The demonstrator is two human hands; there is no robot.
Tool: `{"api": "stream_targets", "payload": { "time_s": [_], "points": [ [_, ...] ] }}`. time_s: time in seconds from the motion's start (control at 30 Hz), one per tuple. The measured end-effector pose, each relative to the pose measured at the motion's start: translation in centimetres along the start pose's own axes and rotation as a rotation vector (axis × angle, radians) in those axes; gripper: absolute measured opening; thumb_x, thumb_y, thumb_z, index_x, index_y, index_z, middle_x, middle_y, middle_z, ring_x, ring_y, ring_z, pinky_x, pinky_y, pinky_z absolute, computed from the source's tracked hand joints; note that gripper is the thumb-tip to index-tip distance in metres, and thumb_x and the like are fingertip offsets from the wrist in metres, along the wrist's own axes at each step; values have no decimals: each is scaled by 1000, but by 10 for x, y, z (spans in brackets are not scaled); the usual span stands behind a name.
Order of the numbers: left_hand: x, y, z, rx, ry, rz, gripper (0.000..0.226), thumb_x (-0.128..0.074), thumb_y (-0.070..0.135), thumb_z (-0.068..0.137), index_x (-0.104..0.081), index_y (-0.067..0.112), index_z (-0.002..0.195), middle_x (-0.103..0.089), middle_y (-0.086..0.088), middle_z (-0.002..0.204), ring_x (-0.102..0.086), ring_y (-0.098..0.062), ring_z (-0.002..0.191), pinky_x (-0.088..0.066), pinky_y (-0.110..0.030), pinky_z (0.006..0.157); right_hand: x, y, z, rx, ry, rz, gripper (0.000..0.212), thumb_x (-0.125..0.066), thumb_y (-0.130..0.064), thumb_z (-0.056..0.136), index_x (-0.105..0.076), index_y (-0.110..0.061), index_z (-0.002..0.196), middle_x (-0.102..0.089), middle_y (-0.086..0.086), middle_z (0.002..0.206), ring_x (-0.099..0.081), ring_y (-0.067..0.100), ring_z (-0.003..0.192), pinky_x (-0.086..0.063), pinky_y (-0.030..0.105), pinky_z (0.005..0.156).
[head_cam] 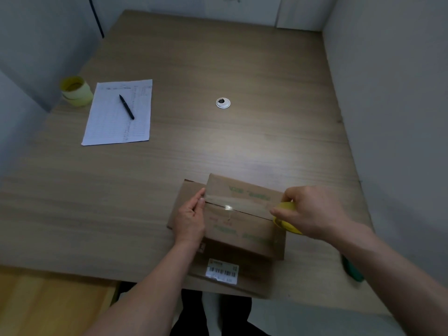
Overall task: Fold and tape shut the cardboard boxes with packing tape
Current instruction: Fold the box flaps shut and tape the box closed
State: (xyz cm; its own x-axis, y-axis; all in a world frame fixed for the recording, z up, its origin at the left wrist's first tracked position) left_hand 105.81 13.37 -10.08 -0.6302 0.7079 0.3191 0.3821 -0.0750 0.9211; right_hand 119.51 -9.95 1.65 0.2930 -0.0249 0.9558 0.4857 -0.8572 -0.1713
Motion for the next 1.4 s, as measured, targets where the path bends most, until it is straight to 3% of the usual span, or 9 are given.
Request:
{"api": "stream_targets", "payload": {
  "time_s": [0.27,0.43,0.67,0.83,0.93,1.1,1.2,1.27,1.4],
  "points": [
    [-2,5,-1,12,-34,5,27,-53,23,99,-59,38,120,-57,31,96,-55,25,79,-42,1,54,-15,33,-28,-44,-42,272,29,-60,-60,84,-66,-33,74,-55,-21,65,-51,-2,64,-31,23,50],
    [-4,5,0,22,-35,12,28,-54,21,98,-62,35,121,-61,22,104,-55,10,85,-43,1,58,-31,40,-33,-77,-66,183,29,-60,-63,81,-61,-35,72,-59,-16,69,-52,0,66,-32,25,50],
    [-4,4,2,15,-22,-3,28,-54,14,98,-65,18,124,-65,10,108,-57,13,81,-43,1,61,-50,48,-32,-134,-116,127,26,-57,-64,82,-60,-39,81,-55,-17,73,-47,1,68,-30,23,50],
    [-5,5,4,12,-29,16,28,-54,14,98,-65,16,124,-66,4,114,-55,10,86,-42,3,64,-69,52,-33,-171,-179,150,36,-56,-68,81,-67,-40,100,-67,-14,93,-59,10,84,-52,32,69],
    [-5,7,3,9,-49,68,29,-54,18,98,-65,22,125,-68,4,116,-61,0,94,-43,0,68,-83,57,-34,-203,-236,224,43,-54,-71,83,-66,-41,111,-67,-14,109,-59,11,93,-53,36,77],
    [-4,29,1,-148,19,658,37,-42,41,99,-54,37,134,-62,4,128,-55,-25,111,-46,-37,89,-98,62,-35,-268,-302,459,58,-63,-64,81,-53,-41,133,-61,-14,127,-60,10,103,-55,42,86],
    [-19,25,-2,-37,-80,907,70,-25,70,90,-30,30,147,-42,-2,148,-43,-32,128,-38,-51,99,-104,63,-38,-319,-289,548,73,-68,-59,80,-39,-42,145,-61,-8,127,-61,14,104,-55,44,87],
    [-26,19,-2,35,-143,966,87,-24,84,80,-32,24,143,-50,-7,141,-49,-33,124,-42,-53,96,-104,62,-39,-349,-241,576,89,-72,-53,80,-21,-43,152,-53,-3,141,-54,19,121,-51,45,96],
    [-28,23,19,-35,-211,857,52,-39,78,82,-50,33,104,-65,3,97,-62,-27,93,-44,-36,70,-96,45,-32,-309,-207,624,114,-80,-40,76,5,-50,151,-7,-8,164,-22,22,147,-34,51,111]
  ]
}}
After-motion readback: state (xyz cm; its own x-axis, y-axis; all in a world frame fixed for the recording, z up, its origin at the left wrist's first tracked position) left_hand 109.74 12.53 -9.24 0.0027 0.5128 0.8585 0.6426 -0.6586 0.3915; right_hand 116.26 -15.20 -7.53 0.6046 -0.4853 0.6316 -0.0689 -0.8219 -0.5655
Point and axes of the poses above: each hand's wrist, its own z-axis towards the middle knuckle, its own x-axis out of the back of the hand, y = z × x, the point moved 8 cm from there along z, towards the middle knuckle
